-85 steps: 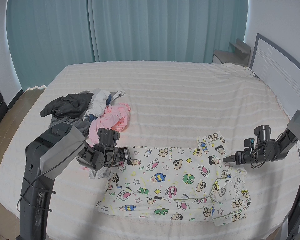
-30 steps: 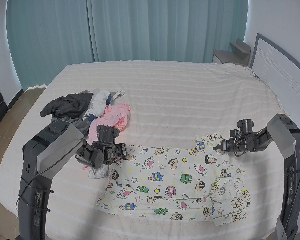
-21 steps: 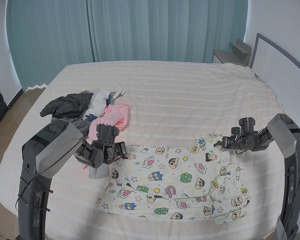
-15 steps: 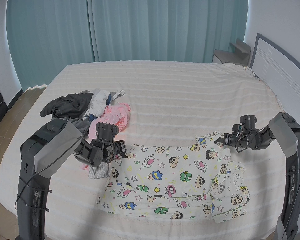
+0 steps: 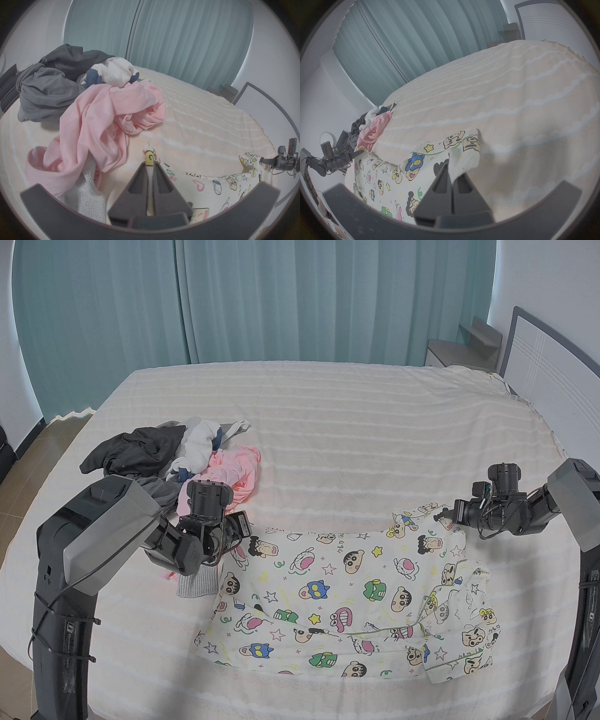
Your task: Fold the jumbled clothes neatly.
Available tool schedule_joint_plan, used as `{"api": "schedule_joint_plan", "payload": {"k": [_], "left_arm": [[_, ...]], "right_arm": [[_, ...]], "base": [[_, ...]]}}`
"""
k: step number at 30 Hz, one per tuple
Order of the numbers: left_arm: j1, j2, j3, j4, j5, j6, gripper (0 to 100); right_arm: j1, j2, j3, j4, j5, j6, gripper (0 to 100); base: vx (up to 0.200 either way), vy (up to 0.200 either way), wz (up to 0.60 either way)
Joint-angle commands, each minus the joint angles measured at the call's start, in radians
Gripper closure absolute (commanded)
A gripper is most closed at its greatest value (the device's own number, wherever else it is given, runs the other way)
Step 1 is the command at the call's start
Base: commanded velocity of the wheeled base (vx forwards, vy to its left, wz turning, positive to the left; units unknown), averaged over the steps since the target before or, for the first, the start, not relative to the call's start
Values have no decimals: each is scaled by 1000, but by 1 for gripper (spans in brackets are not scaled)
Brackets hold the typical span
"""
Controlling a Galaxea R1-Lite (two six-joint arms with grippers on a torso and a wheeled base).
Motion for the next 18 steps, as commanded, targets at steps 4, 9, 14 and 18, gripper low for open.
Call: {"api": "schedule_joint_plan", "payload": {"k": [4,9,14,18], "left_arm": [[1,-12,31,-8,-6,-8,100],[-1,-17,43,-3,-6,-7,100],[1,-57,91,-5,-43,-7,100],[5,-101,148,-11,-80,-2,100]], "right_arm": [[1,-51,61,1,4,-9,100],[4,-58,85,1,2,-12,100],[4,-92,124,-1,7,-11,100],[-2,-127,173,1,27,-25,100]], "base": [[0,0,0],[0,0,0],[0,0,0],[0,0,0]]}}
